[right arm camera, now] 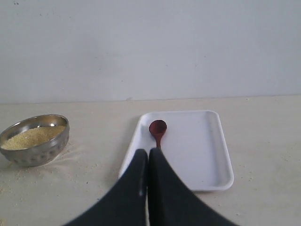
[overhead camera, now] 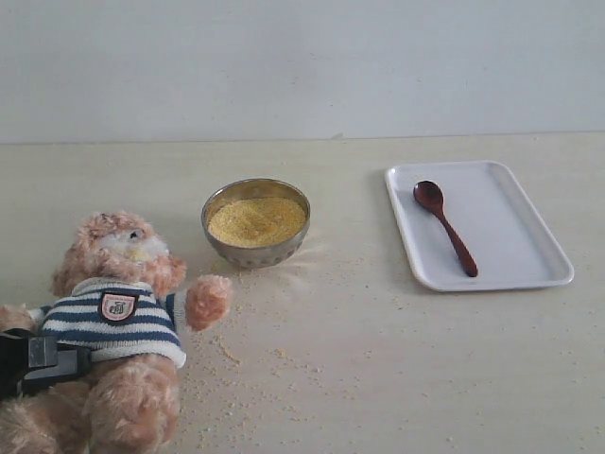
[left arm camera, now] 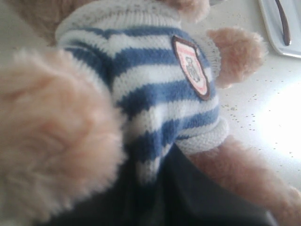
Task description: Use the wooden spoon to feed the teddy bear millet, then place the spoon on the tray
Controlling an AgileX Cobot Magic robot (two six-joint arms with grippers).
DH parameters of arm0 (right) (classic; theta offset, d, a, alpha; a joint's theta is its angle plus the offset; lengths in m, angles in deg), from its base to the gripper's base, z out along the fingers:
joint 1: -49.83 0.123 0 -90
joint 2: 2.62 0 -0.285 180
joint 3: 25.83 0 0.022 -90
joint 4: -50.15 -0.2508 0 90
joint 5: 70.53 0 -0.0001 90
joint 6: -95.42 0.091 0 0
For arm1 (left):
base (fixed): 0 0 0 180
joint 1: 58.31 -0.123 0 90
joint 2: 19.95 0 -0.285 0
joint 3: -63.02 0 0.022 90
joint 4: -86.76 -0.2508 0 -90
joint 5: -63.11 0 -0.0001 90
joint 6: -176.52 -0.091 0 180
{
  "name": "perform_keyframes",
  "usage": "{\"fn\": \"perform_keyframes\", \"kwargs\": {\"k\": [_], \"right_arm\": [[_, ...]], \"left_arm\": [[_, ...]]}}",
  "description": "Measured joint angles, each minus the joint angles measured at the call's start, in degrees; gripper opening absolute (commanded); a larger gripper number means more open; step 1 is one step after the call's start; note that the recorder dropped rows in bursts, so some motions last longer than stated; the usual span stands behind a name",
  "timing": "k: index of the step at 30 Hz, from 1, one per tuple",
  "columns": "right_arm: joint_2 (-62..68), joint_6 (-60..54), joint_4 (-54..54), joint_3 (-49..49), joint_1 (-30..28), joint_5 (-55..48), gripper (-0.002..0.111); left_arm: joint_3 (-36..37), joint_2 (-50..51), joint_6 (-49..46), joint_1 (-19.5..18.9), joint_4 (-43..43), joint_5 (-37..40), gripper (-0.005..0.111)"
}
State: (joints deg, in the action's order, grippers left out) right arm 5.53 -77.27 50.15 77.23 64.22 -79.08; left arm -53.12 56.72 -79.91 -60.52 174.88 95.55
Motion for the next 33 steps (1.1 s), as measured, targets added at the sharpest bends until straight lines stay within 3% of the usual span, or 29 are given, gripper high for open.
{"fn": "perform_keyframes", "kwargs": {"k": [33], "right_arm": [[0.0,-2.5,-0.9,0.0,0.0,-0.1,0.0]], "left_arm": [[0.0,0.0,0.0,0.0,0.0,0.0,0.005]]}}
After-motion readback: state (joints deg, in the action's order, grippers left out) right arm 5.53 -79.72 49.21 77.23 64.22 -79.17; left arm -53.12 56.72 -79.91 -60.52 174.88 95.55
